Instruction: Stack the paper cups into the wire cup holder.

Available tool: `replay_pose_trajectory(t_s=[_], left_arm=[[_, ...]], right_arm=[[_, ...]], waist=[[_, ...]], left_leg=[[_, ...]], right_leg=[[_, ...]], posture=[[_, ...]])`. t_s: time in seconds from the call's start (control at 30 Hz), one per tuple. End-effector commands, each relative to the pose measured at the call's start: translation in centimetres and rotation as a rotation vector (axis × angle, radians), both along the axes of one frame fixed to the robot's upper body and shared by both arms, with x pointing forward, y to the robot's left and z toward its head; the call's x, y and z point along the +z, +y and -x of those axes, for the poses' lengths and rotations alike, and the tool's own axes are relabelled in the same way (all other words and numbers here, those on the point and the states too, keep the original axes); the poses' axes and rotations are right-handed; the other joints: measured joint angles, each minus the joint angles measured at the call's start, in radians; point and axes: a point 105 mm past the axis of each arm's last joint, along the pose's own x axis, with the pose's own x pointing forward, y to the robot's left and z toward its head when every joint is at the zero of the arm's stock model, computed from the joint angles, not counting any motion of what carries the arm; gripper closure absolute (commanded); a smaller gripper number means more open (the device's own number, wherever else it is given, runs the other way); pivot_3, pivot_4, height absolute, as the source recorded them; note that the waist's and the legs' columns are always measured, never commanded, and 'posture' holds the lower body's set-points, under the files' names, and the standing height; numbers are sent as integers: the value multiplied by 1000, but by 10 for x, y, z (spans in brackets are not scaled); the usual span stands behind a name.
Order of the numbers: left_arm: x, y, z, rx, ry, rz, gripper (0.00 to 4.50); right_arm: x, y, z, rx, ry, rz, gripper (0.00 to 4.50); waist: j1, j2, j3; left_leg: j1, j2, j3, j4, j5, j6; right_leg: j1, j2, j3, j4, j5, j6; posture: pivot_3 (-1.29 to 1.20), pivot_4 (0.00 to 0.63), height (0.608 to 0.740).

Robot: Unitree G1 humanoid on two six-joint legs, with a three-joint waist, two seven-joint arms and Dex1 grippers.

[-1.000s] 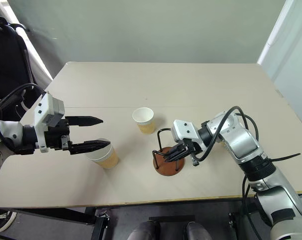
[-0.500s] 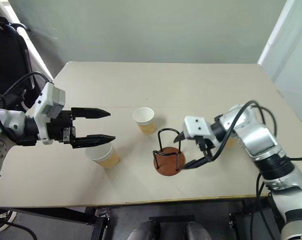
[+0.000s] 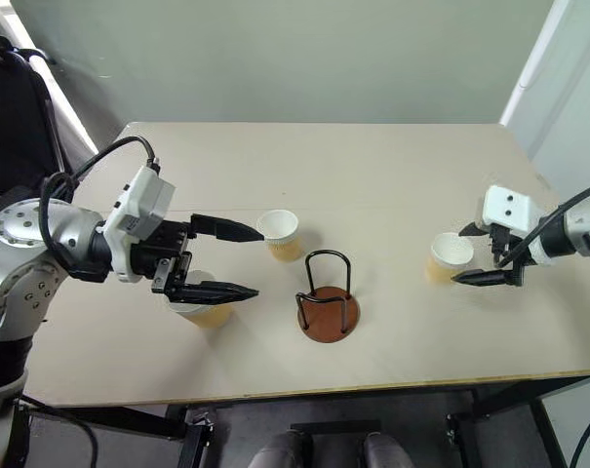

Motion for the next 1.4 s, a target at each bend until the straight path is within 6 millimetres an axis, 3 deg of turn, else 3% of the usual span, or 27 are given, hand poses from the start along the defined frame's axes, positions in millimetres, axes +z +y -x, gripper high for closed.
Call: replay_pose_trajectory(t_s=[0.03,0.3,0.53,0.63,0.93,1.0,1.13,1.33,1.4], left_arm=[[10,2,8,-5,-35,-3,0],[9,12,7,85,-83,-34,0],[15,16,11,127,-129,-38,0],[13,21,11,153,-126,-48,0],[13,24,14,162,-115,-52,0],[14,24,15,162,-116,-50,0],[14,27,16,170,-110,-57,0],[14,35,13,199,-110,-66,0],[12,37,12,207,-103,-75,0]], right_arm=[[6,3,-9,11,-51,4,13],[-16,6,-19,25,-5,49,13],[-35,-11,-27,-9,8,157,13],[-37,-5,-30,14,9,144,579],[-29,7,-33,70,-19,119,3780],[-24,11,-26,102,-1,96,4471],[4,23,-5,214,21,9,4471],[103,75,21,417,-177,-277,4471],[121,96,37,520,-185,-344,4471]], waist=[[0,0,0],[4,0,0],[6,0,0],[6,0,0],[7,0,0],[7,0,0],[6,1,0],[3,2,1],[2,1,1]], left_leg=[[1,0,0,0,0,0],[0,0,0,0,-1,1],[1,0,0,1,-1,1],[1,0,0,0,-1,1],[2,0,0,-1,-1,1],[1,0,0,-1,-1,1],[2,0,0,-2,-1,1],[2,0,0,-3,0,0],[3,0,0,-4,0,0]], right_leg=[[1,0,0,0,0,0],[2,0,0,-1,0,1],[3,0,0,-2,0,0],[2,0,0,-2,0,0],[3,0,0,-2,0,0],[3,0,0,-2,0,0],[2,0,0,-2,-1,-1],[1,0,0,-2,-2,-4],[2,1,0,-2,-3,-5]], posture=[[0,150,740],[0,150,740],[0,150,740],[0,150,740],[0,150,740],[0,150,740],[0,150,740],[0,150,740],[0,150,740]])
